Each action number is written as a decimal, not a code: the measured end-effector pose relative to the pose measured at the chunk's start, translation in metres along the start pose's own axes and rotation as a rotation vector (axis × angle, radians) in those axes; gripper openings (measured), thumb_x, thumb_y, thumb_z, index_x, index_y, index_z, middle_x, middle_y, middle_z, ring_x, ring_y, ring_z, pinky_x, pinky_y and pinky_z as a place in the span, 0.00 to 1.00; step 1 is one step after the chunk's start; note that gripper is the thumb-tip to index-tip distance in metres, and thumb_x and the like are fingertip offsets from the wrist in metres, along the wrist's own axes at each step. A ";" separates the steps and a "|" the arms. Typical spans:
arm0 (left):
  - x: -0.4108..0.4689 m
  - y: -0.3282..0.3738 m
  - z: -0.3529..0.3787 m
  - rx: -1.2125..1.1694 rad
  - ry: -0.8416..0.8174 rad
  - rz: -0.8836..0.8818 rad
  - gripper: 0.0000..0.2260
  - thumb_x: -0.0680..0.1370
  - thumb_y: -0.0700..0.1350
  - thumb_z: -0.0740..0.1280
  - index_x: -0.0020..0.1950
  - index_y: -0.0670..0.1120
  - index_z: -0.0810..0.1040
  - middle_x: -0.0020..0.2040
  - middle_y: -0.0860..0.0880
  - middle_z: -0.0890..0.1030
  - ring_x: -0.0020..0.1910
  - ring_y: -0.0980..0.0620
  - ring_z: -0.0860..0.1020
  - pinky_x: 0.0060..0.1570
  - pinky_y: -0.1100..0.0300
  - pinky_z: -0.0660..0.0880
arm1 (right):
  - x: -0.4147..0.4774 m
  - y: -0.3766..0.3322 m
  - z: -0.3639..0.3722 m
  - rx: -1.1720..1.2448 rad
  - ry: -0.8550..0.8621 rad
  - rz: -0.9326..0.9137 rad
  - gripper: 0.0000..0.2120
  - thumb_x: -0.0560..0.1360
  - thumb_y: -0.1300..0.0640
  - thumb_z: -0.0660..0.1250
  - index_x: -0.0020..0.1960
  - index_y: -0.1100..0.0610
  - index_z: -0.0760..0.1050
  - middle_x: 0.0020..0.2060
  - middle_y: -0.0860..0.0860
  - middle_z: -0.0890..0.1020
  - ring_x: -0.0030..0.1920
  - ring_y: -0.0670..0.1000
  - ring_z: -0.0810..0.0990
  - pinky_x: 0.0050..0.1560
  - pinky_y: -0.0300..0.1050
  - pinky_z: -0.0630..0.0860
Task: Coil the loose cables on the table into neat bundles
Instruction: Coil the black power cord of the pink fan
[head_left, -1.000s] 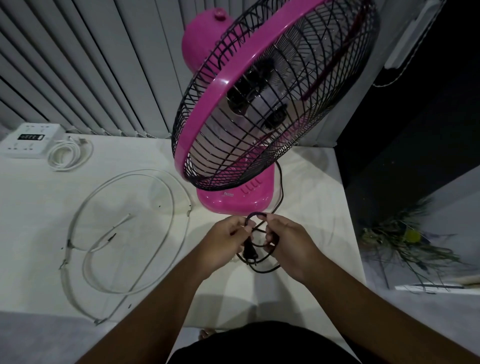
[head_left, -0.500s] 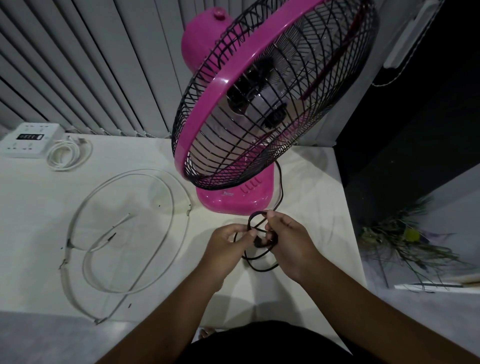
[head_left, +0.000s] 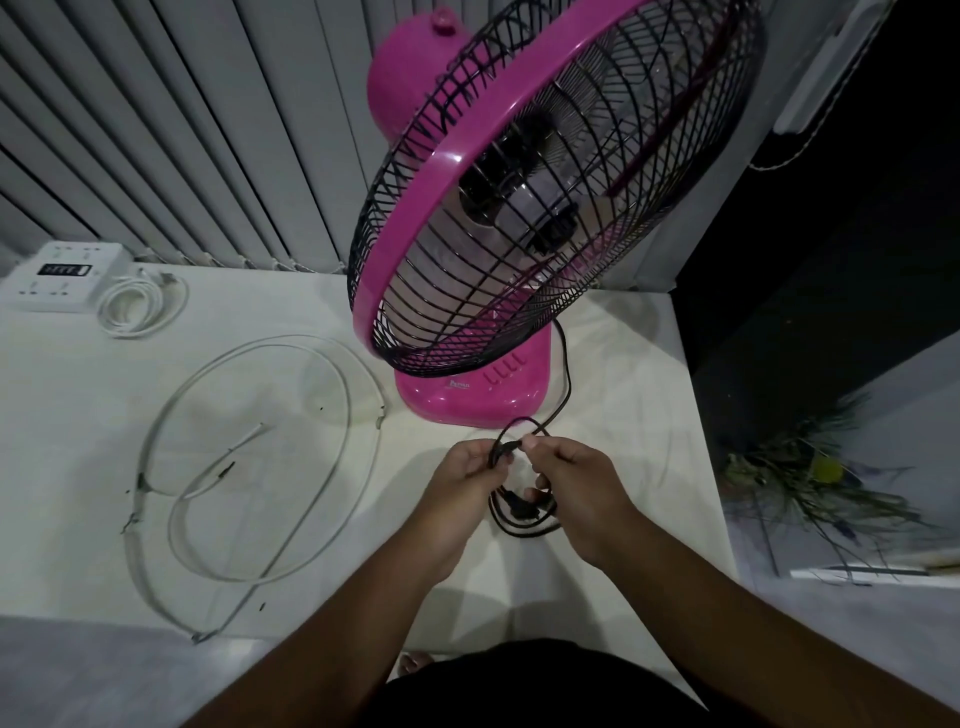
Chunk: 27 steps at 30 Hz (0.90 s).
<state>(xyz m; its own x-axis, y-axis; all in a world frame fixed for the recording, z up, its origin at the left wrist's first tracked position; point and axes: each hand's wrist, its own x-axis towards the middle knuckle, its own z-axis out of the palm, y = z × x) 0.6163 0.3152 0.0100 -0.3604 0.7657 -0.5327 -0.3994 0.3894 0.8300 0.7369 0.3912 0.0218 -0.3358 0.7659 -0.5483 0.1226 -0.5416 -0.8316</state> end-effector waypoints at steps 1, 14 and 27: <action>0.000 0.002 0.002 -0.024 -0.013 -0.013 0.12 0.77 0.38 0.69 0.60 0.45 0.76 0.51 0.46 0.87 0.56 0.47 0.84 0.61 0.51 0.76 | -0.001 0.000 0.001 -0.023 -0.014 0.001 0.07 0.77 0.53 0.72 0.41 0.53 0.86 0.31 0.46 0.83 0.30 0.44 0.78 0.41 0.42 0.79; 0.005 0.018 -0.007 0.137 0.069 0.006 0.09 0.72 0.38 0.57 0.47 0.42 0.75 0.24 0.53 0.67 0.21 0.55 0.66 0.39 0.52 0.68 | 0.004 0.000 -0.010 -0.666 0.074 -0.489 0.34 0.64 0.41 0.79 0.67 0.41 0.72 0.59 0.41 0.77 0.63 0.43 0.71 0.64 0.44 0.67; 0.006 0.024 -0.012 0.035 0.114 0.081 0.11 0.73 0.37 0.59 0.50 0.44 0.78 0.26 0.54 0.69 0.26 0.54 0.67 0.32 0.57 0.72 | 0.005 -0.008 -0.011 -0.457 0.063 -0.293 0.16 0.82 0.50 0.64 0.39 0.52 0.82 0.25 0.40 0.78 0.29 0.39 0.75 0.38 0.39 0.71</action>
<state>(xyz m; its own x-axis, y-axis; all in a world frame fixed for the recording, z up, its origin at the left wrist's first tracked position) 0.5944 0.3226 0.0248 -0.4845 0.7331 -0.4773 -0.3358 0.3480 0.8753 0.7441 0.4037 0.0248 -0.3619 0.8890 -0.2806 0.4303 -0.1077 -0.8962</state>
